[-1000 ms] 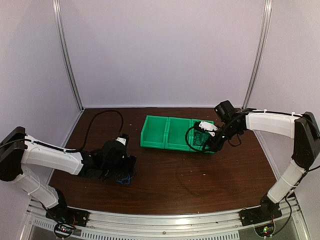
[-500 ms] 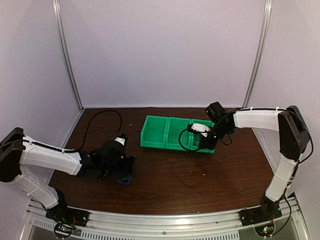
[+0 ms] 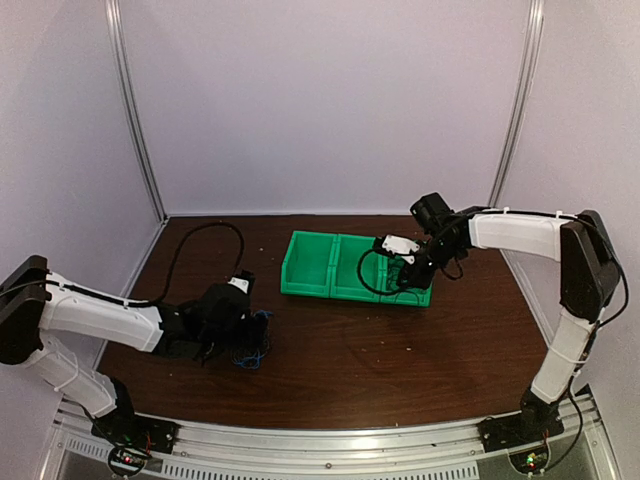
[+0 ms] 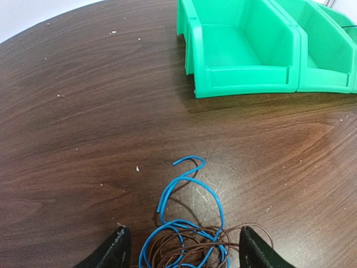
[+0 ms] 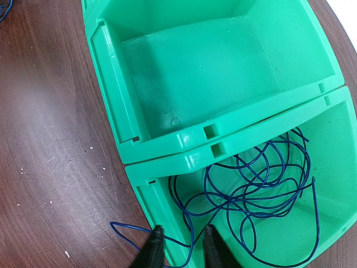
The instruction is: Untangle the cables
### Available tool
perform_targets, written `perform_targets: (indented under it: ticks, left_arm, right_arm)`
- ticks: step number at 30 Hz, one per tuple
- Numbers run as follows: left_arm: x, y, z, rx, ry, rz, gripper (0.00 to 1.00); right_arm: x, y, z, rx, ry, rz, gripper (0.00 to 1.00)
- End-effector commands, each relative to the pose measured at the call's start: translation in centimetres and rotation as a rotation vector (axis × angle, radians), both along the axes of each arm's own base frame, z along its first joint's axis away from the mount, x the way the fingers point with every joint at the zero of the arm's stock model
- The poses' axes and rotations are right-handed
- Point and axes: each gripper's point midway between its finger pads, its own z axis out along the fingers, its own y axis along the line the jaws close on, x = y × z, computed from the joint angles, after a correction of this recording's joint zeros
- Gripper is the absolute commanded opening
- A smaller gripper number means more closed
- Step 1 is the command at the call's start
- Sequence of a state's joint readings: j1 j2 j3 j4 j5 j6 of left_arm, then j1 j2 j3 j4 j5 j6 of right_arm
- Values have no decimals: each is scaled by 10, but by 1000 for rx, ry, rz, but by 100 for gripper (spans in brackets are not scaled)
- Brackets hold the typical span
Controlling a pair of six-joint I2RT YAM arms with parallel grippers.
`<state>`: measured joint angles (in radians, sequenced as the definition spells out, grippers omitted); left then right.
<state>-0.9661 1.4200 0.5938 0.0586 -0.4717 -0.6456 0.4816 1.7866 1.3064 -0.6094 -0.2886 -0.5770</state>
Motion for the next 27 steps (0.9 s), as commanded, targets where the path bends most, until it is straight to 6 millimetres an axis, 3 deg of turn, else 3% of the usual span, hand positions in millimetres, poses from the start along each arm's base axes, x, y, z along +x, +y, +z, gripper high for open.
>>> perform_targets:
  ticks: [1, 6, 17, 24, 27]
  left_arm:
    - [-1, 3, 7, -28, -25, 11, 67]
    - [-3, 5, 5, -32, -18, 15, 67]
    - [-3, 5, 4, -34, -15, 22, 67]
    - [-4, 8, 2, -34, -13, 29, 67]
    - [-5, 7, 1, -37, -8, 28, 67]
  right_arm:
    - [-10, -4, 19, -39, -52, 136, 37]
    - [-17, -10, 11, -113, -38, 240, 40]
    - [-6, -6, -11, -146, -3, 265, 36]
    - [-7, -5, -20, -152, 24, 276, 24]
    - [-5, -4, -22, -148, 25, 268, 14]
